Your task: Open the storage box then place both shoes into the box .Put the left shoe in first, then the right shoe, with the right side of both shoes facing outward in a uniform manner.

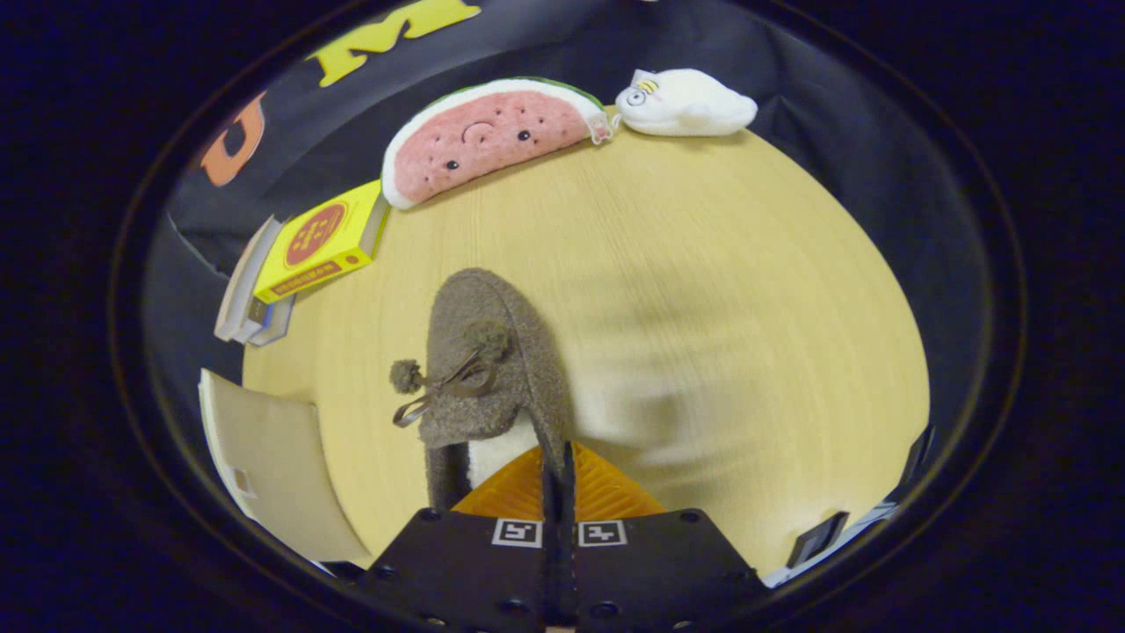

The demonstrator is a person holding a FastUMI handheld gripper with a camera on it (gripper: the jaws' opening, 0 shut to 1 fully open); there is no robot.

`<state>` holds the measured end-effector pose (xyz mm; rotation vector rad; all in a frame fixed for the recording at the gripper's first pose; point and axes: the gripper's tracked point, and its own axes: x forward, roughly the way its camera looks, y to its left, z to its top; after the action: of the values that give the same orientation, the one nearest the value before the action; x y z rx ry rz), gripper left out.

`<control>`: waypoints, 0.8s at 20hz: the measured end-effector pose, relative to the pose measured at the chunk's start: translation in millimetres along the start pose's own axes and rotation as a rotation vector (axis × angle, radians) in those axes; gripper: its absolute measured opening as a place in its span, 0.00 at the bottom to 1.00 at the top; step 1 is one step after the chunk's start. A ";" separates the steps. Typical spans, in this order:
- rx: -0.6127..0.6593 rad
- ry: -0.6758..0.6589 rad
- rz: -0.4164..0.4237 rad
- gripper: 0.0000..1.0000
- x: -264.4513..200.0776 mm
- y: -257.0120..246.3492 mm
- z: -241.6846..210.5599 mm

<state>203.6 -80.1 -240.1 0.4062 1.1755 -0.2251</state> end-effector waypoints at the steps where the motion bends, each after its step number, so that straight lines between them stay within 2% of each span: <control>1: 0.057 0.012 0.041 0.00 -4.1 1.6 -1.4; 5: 0.169 -0.011 0.100 0.00 -32.1 -3.0 1.3; 8: 0.177 -0.055 0.129 0.00 -59.9 6.2 3.0; 13: 0.083 -0.123 0.153 0.00 -111.3 45.1 -6.0; 16: 0.011 -0.146 0.187 0.00 -140.9 87.0 -21.2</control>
<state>165.9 2.2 -99.8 0.4982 0.9869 -0.0971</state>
